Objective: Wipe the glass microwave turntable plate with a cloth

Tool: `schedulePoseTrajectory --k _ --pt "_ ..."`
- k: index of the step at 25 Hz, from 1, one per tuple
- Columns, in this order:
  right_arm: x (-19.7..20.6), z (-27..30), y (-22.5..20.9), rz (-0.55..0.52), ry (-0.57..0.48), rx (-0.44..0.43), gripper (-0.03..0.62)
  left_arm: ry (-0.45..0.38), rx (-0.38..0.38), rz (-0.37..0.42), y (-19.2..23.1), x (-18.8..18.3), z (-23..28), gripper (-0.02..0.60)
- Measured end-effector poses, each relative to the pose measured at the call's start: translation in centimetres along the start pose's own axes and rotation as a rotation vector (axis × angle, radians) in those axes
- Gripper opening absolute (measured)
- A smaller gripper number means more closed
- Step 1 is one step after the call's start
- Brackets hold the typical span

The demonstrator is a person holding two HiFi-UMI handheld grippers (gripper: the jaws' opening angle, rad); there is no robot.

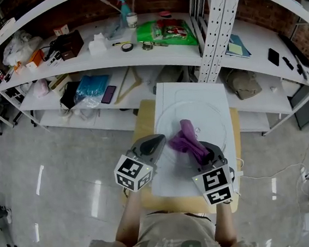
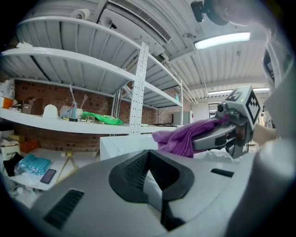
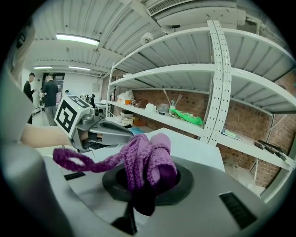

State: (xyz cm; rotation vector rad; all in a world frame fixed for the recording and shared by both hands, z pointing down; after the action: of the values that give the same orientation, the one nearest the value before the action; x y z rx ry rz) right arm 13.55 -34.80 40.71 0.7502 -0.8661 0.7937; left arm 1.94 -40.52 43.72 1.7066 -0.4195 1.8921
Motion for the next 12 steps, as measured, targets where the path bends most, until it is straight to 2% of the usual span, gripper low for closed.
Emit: schedulePoseTrajectory --k 6,10,12 --pt "-0.7 -0.7 -0.5 0.052 -0.05 -0.015 0.051 -0.05 -0.013 -0.041 0.5 0.8 -0.3 0.002" --pt "-0.9 -0.8 -1.1 0.131 -0.08 -0.045 0.051 -0.053 -0.015 -0.041 0.5 1.1 -0.3 0.002" --pt "-1.1 -0.9 -1.2 0.129 -0.082 -0.045 0.051 -0.055 -0.01 -0.045 0.5 1.1 -0.2 0.002"
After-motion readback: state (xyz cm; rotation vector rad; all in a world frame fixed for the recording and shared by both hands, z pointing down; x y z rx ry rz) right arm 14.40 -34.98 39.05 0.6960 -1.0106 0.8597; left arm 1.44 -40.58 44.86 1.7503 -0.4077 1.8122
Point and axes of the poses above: the fingertips, and each gripper's own axes: z forward along the fingers, y to its left, x out of its underside, the point moved 4 cm from there along -z, backward along the fingers, and after that the axes turned 3 degrees about -z, right-handed, at the moved point
